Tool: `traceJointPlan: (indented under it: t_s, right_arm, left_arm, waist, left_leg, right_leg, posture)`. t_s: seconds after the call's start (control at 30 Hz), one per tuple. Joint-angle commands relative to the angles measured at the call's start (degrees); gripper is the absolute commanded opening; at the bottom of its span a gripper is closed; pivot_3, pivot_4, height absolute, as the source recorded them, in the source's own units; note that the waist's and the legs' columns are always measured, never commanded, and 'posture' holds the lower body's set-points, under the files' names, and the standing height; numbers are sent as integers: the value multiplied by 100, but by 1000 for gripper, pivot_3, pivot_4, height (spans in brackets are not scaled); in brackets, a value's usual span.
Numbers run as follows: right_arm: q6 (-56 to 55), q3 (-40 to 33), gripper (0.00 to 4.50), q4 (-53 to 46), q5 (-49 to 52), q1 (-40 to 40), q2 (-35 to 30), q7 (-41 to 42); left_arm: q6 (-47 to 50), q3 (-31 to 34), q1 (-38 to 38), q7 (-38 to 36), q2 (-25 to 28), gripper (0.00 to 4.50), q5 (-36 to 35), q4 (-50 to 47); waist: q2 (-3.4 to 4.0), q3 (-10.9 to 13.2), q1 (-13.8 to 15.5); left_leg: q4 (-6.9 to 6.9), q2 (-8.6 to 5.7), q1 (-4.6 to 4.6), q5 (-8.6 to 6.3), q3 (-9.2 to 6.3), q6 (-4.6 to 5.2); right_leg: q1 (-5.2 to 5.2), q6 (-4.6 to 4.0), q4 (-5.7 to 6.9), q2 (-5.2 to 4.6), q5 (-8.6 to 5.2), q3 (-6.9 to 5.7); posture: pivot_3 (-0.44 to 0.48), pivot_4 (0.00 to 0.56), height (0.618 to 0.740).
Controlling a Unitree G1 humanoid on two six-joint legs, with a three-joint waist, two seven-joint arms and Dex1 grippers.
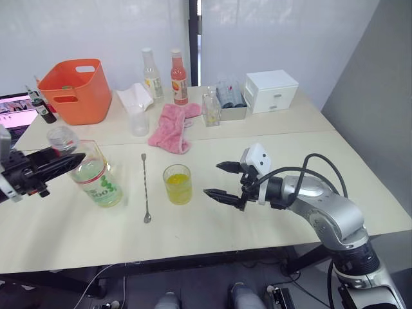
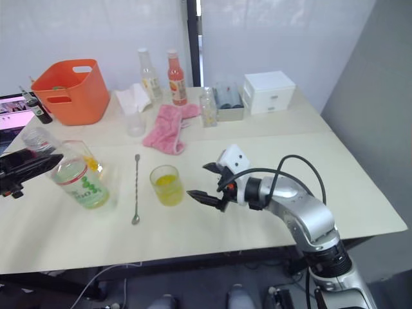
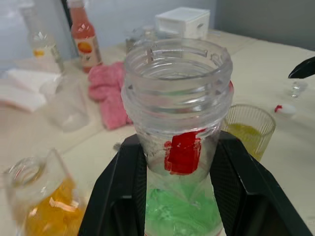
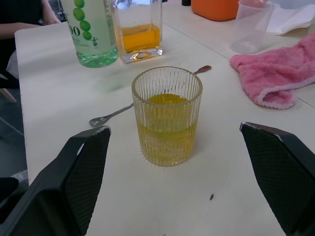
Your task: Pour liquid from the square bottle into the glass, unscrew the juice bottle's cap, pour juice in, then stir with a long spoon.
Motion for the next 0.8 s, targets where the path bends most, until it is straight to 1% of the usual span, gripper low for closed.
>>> traceJointPlan:
  t_s: [0.03,0.1,0.2,0.33,0.43,0.5,0.67,0.8]
  right_arm:
    - [-120,-63,4460,-161,53,-117,-5,173]
    - [-81,-58,4460,-228,92,-121,-11,244]
    - [-28,-49,4460,-309,133,-123,-8,304]
    - [24,-34,4460,-397,139,-118,-2,304]
    - [64,-46,4460,-457,139,-112,13,262]
    - [119,-58,4460,-548,153,-92,27,196]
    - [255,-58,4460,-748,192,-29,71,89]
    - [332,-78,4460,-833,219,-11,83,38]
  left_arm:
    - [-135,637,144,-147,97,1400,274,342]
    - [-309,734,185,-221,167,1400,516,731]
    - [-593,669,45,-309,260,1400,825,1203]
    - [-919,345,-353,-366,414,1400,1194,1944]
    - [-1270,97,-763,-269,463,1400,1489,2493]
    - [-1658,-195,-1376,-93,476,1400,1741,3160]
    - [-2313,-904,-2702,114,363,1400,2215,4373]
    - [-2683,-1301,-3528,182,225,1400,2480,5177]
  waist:
    - [0,0,9]
    - [0,0,16]
    - [-1,-1,18]
    - [-12,-2,46]
    - [-12,-2,47]
    - [-13,-3,53]
    - [-20,-5,92]
    - [-21,-5,115]
  left_leg:
    - [0,0,0,0,1,0]
    - [0,0,0,0,0,0]
    - [0,0,0,0,1,0]
    - [0,0,0,0,1,-1]
    - [0,-1,0,0,2,-1]
    - [-1,-1,1,0,2,-1]
    - [1,0,-3,0,1,-1]
    - [1,-1,-3,0,1,-1]
  right_leg:
    - [0,0,0,0,0,0]
    - [0,-1,-1,0,0,0]
    - [0,-1,-2,0,0,0]
    - [0,-1,-2,0,0,-1]
    - [0,0,-3,-2,0,-1]
    - [0,-1,-2,-1,0,-1]
    - [-1,-1,-2,0,4,-2]
    - [-1,-19,-3,0,16,-2]
  posture:
    - [0,150,739]
    - [0,150,739]
    - [0,150,739]
    - [0,150,739]
    - [0,150,739]
    - [0,150,739]
    - [0,150,739]
    - [0,150,739]
